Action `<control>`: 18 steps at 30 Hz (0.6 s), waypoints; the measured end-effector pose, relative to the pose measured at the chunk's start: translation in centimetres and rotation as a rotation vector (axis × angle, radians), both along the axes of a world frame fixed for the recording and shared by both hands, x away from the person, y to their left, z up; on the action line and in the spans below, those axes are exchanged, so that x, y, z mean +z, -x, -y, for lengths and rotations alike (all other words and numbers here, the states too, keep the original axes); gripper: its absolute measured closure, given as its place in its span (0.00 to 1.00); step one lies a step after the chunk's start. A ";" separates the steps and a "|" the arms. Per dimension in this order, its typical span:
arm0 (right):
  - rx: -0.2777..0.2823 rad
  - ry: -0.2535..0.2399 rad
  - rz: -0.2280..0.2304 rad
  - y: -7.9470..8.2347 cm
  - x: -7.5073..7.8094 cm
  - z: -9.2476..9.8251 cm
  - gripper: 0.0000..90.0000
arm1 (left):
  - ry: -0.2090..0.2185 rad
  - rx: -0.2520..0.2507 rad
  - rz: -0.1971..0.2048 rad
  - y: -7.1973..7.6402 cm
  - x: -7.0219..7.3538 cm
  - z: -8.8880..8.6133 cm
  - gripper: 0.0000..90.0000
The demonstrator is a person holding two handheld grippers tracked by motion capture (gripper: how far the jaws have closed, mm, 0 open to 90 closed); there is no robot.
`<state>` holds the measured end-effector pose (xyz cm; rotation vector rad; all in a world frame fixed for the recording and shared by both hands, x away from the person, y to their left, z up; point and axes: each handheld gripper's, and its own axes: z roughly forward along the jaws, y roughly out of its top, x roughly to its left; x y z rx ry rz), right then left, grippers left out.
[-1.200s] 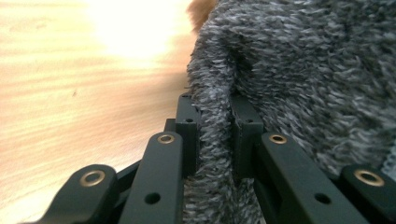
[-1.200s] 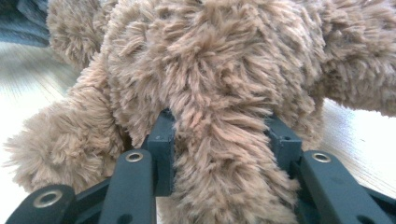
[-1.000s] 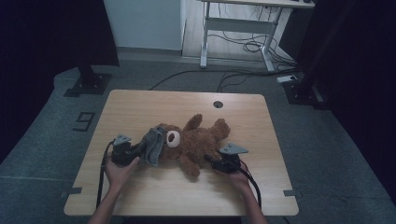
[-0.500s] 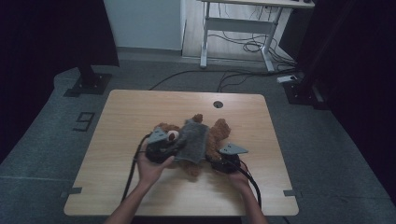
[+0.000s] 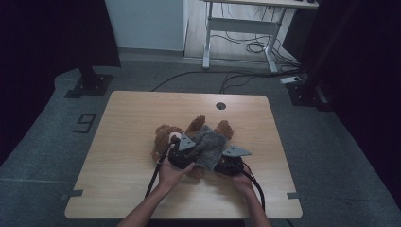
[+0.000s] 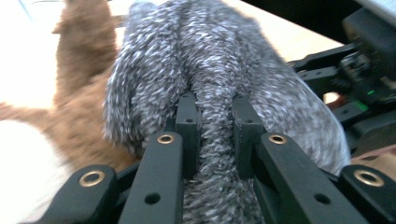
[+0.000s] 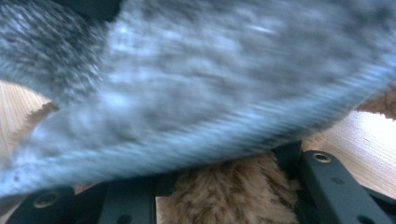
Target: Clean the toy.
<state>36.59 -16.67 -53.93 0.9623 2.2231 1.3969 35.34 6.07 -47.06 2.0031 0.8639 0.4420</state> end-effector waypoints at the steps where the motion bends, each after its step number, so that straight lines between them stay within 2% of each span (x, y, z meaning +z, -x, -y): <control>1: 0.000 0.000 0.001 0.0 0.0 0.0 0.62 | -0.006 0.013 0.005 0.1 -0.1 -0.5 0.85; 4: 0.002 0.001 0.001 0.0 0.0 0.0 0.62 | -0.011 0.048 0.009 0.1 -0.3 -2.4 0.85; 8: 0.005 0.002 0.004 0.0 0.0 0.0 0.62 | 0.033 0.078 0.005 0.4 -0.4 -5.1 0.85; 14: 0.004 0.002 0.005 0.0 0.0 0.0 0.62 | 0.070 0.117 0.038 1.2 0.4 -8.0 0.85; 18: 0.004 0.001 0.006 0.1 -0.1 0.0 0.62 | 0.096 0.161 0.028 1.0 0.4 -10.3 0.85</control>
